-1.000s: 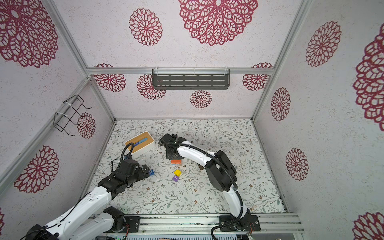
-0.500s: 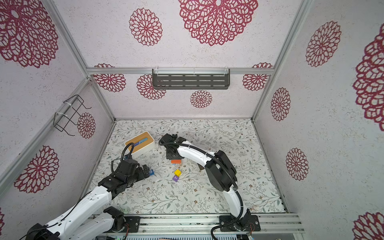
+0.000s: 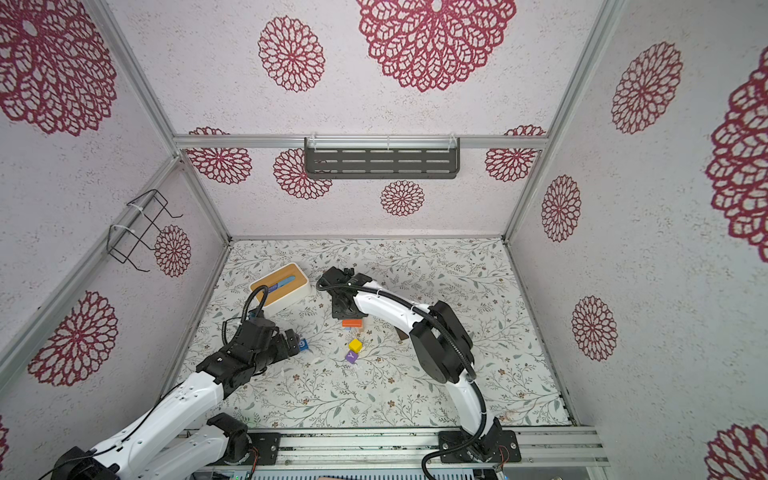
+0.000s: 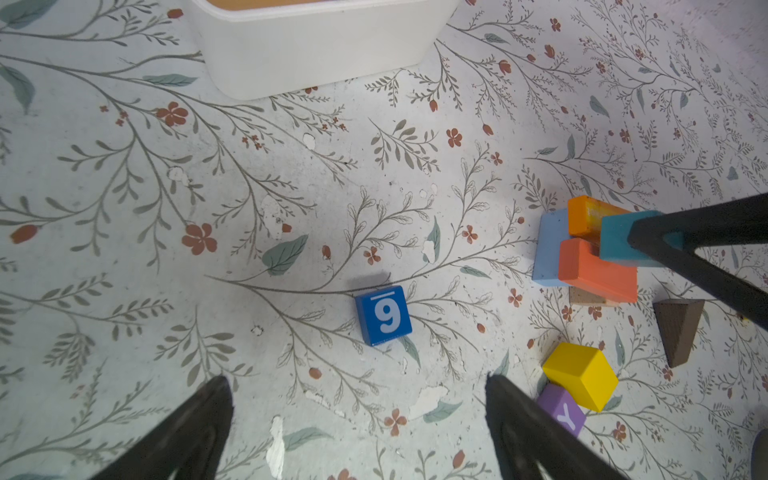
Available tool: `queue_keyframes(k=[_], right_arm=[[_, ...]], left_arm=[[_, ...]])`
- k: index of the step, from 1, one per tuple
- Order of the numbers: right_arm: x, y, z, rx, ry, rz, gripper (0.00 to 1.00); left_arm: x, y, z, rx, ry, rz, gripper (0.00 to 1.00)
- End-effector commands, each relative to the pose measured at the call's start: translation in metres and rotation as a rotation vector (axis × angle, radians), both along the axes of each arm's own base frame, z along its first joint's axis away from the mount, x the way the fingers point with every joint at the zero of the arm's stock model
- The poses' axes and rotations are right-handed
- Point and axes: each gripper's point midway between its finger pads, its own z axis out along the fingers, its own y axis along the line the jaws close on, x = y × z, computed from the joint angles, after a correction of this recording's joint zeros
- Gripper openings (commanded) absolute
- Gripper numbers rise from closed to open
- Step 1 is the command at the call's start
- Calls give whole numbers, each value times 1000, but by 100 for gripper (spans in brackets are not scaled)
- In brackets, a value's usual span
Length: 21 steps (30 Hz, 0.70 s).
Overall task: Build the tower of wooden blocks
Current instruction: 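Lower the teal cube onto the structure beside the orange block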
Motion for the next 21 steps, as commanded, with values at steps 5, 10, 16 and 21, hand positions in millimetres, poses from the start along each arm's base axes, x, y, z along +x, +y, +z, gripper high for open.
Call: queue_keyframes(k=[5,10,16,21], right_arm=[[-3,7,18,29,-13,4,26],[-2,8,18,22,-16,5,27],[-1,3,17,-3,-25,0,30],[0,4,16,-3,-22,1,30]], left_arm=[[0,4,0,-1,-12,15,97],[1,4,0,0,-13,16,97],[0,4,-1,-1,-11,16,97],[1,4,0,-2,-12,15,97]])
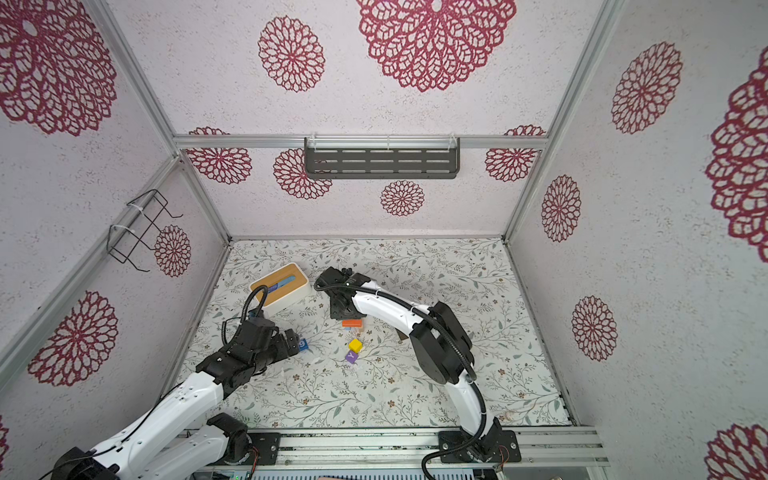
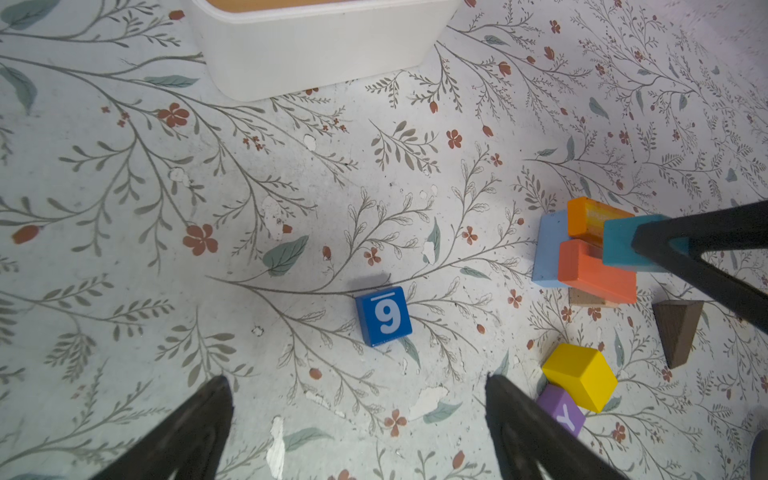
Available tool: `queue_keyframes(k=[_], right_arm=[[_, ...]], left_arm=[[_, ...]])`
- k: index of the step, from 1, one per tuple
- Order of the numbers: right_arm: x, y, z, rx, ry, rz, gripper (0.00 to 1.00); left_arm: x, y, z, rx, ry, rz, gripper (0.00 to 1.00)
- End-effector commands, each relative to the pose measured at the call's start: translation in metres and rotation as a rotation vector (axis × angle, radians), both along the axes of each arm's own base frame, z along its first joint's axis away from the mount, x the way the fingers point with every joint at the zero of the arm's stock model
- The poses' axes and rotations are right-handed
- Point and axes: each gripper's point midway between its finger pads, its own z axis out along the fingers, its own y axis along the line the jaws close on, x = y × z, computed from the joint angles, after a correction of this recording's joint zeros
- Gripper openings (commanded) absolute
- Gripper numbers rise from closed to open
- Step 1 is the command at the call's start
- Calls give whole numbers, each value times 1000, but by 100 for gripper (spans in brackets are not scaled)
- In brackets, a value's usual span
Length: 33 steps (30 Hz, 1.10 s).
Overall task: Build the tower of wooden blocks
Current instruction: 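Lower the teal cube onto the structure beside the orange block, then open and withdraw the right gripper while the left gripper approaches the yellow cube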
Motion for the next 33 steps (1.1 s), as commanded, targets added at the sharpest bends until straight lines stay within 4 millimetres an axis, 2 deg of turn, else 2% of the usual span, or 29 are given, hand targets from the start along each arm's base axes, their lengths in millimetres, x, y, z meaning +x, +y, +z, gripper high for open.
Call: queue_keyframes(k=[1,5,10,17,26,28,33], right_arm=[[2,2,10,-3,-21,-5,30],[2,3,8,-5,-17,3,32],[5,2,9,-21,-26,6,41],[7,2,20,-8,-55,18,43],[7,-7,62,56,-151,69,45],[7,-13,70,75,-180,80,47],[2,-43,88,170,-257,85,51]], left_arm=[[0,3,-1,-1,-10,13,97],[0,3,-2,1,-7,11,97],[1,2,-2,-3,-9,3,97],[1,1,0,-2,-16,-10,97],[-1,-11,20,-76,-53,-43,98],[-1,-16,23,-92,-51,-59,99],[0,-37,33,-84,-22,-139,91]])
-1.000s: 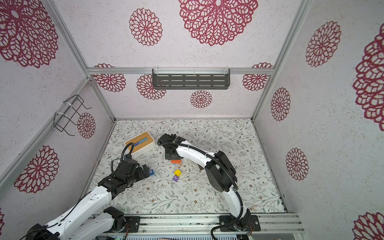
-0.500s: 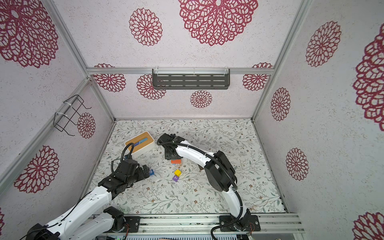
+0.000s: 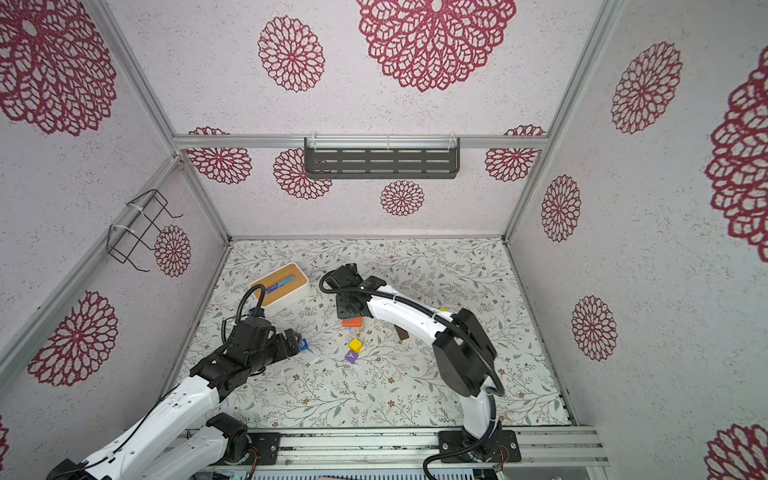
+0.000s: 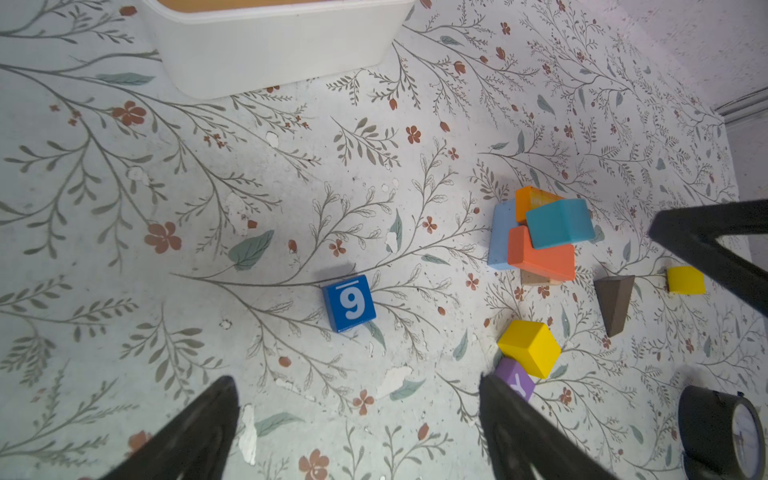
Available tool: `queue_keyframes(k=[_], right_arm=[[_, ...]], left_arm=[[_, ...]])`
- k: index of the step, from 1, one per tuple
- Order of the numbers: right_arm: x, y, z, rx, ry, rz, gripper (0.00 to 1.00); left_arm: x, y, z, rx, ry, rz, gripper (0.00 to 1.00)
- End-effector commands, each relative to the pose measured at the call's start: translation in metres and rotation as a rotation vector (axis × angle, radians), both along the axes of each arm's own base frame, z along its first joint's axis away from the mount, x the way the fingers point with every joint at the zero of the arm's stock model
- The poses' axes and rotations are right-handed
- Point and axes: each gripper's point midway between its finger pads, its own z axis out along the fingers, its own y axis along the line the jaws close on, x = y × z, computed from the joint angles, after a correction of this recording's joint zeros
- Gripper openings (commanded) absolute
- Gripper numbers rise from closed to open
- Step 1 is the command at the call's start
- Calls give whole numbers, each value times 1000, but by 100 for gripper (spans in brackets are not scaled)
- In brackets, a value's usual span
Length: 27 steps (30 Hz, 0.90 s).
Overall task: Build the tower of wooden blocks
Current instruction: 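Open and withdraw the right gripper while the left gripper approaches the yellow cube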
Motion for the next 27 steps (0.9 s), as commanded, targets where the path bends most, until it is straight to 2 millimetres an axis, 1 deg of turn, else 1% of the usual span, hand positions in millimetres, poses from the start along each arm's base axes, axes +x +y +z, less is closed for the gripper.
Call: queue_keyframes(k=[1,5,8,10,13,16,20,22,26,27], right_arm=[[10,-19,43,123,-127,7,51],[8,-58,51,191,-167,-8,54],[3,-86,55,227,-192,-14,55],[0,-100,58,250,-210,-6,55],[-5,-115,58,290,-220,5,53],[-8,-125,57,302,-237,13,52],[-10,-134,54,313,-246,19,52],[-11,-135,53,323,-247,27,52],[-10,-139,50,331,-256,30,52],[-10,-140,50,331,-258,30,53]], left_arm=[[4,-23,16,-9,-7,-83,90],[7,-57,26,42,-23,-200,88],[10,-83,28,67,-27,-287,83],[12,-99,27,75,-21,-335,80],[16,-122,24,115,-24,-412,70],[18,-141,18,173,-21,-480,64],[21,-161,3,232,6,-552,60],[22,-167,-6,263,24,-573,59],[25,-174,-27,316,71,-597,56],[26,-176,-29,322,74,-604,55]])
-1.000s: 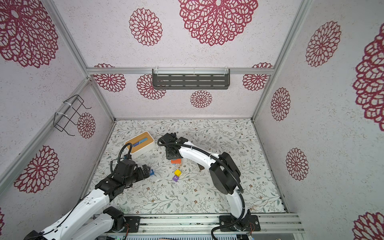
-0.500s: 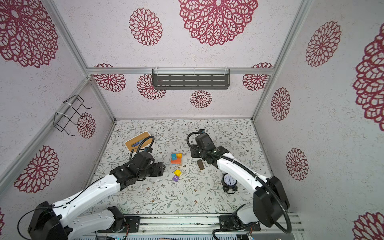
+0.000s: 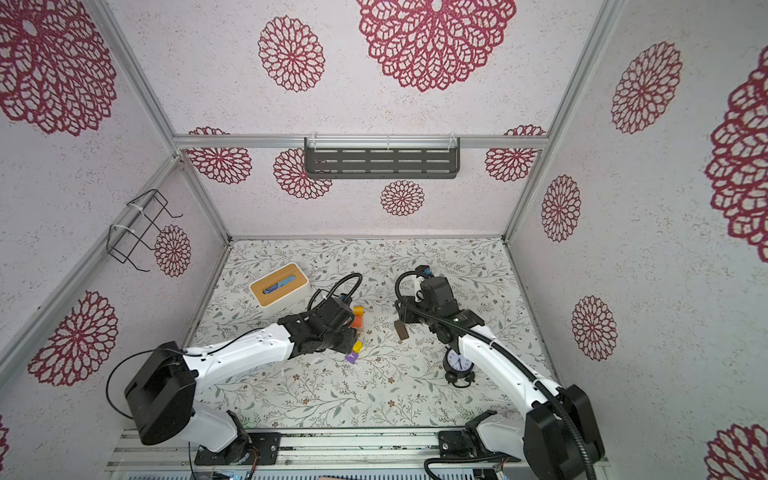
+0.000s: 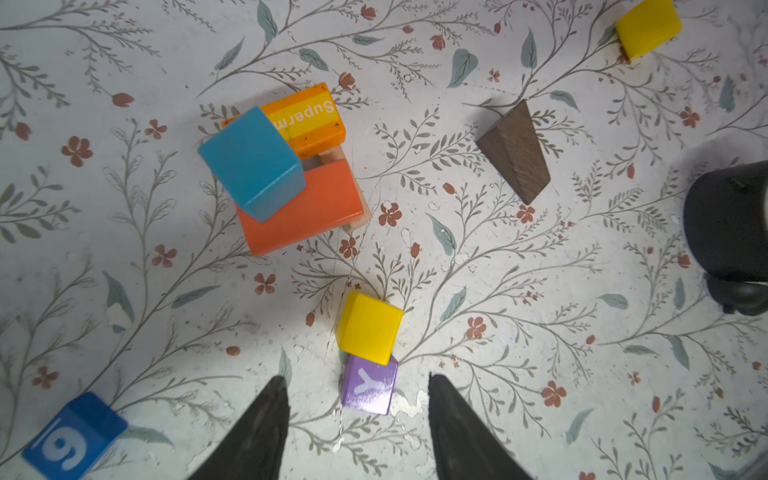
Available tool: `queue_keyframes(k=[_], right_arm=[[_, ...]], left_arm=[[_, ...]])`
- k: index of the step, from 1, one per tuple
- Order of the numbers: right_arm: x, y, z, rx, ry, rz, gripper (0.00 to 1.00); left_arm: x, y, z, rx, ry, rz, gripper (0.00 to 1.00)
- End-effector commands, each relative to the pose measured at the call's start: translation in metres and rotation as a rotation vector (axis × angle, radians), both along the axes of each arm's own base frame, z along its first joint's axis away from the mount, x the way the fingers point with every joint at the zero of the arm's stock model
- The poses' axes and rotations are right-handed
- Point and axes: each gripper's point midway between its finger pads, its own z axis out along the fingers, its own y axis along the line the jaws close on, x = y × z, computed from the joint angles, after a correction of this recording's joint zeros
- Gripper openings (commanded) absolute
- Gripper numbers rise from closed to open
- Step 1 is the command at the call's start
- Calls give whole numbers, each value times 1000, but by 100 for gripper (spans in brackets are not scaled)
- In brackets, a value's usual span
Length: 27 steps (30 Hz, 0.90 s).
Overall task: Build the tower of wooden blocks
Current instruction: 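Open and withdraw the right gripper while the left gripper approaches the yellow cube, then lower the left gripper around the yellow cube and close it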
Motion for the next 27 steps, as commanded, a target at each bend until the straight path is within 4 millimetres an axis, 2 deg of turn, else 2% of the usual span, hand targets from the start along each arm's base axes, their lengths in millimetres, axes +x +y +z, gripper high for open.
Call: queue_keyframes(k=[1,7,20,27], right_arm=[[3,1,21,34,-82,33,53],[5,-2,17,35,-76,29,52],[7,-1,15,37,-68,40,53],[6,-1,15,39,-67,41,53]], left_arm=[[1,-9,-7,45,-6,-51,55],[2,-21,-25,76,24,-97,51],[2,-24,-47,118,60,-113,49],[4,-27,-46,105,58,-104,37]])
